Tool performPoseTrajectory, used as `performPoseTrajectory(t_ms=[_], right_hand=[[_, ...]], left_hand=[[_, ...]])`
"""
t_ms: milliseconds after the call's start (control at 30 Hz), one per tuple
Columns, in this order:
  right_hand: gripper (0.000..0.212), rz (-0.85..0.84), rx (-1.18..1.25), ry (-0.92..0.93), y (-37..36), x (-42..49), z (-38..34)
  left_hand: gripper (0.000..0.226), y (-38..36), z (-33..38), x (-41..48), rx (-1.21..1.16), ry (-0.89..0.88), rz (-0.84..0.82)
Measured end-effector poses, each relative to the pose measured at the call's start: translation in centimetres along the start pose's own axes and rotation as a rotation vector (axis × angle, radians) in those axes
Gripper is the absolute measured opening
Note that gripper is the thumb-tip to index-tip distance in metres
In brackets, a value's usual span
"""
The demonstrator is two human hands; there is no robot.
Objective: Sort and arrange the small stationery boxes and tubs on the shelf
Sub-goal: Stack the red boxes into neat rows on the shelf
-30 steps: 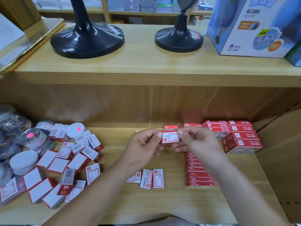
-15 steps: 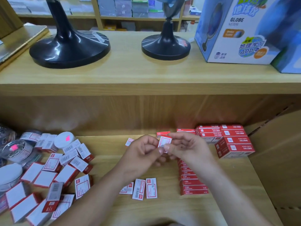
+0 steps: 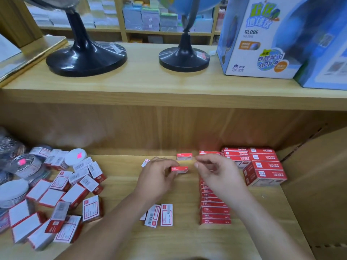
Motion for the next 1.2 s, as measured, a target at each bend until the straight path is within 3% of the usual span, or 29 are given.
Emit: performPoseTrajectory(t_ms=[267, 467, 933, 1067, 1200], right_hand=[[0.014, 0.009, 0.027, 0.058, 1.8, -1.0, 0.4], [0.008, 0.039, -0.173, 0.164, 2.5, -0.5, 1.1], [0.011, 0.045, -0.067, 0.130, 2.9, -0.5, 1.6], [0.011, 0.021, -0.076, 0.123, 2.1, -0.8, 1.0], [0.011, -0.064, -0.029, 0.048, -1.1, -0.8, 0.6]], left_hand=[[0.023, -2.5, 0.2, 1.9, 0.266, 0.084, 0.126], [0.040, -3.5, -0.2, 2.2, 0.605, 0.053, 0.111], [0.041, -4.2, 1.4, 3.7, 0.554, -0.001, 0.063], [0.019, -1.2, -0.8, 2.9, 0.351, -0.047, 0.115], [0.019, 3.1, -4.7, 0.7, 0.270, 0.135, 0.180]])
Point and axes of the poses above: each hand's wrist, its own x-axis towards the middle knuckle, its own y-axis out of the back of the hand, z = x × y, the point moved 1 cm from there along x, towards the middle knuckle, and after that the axes turned 15 degrees about x, right-handed, at the moved point
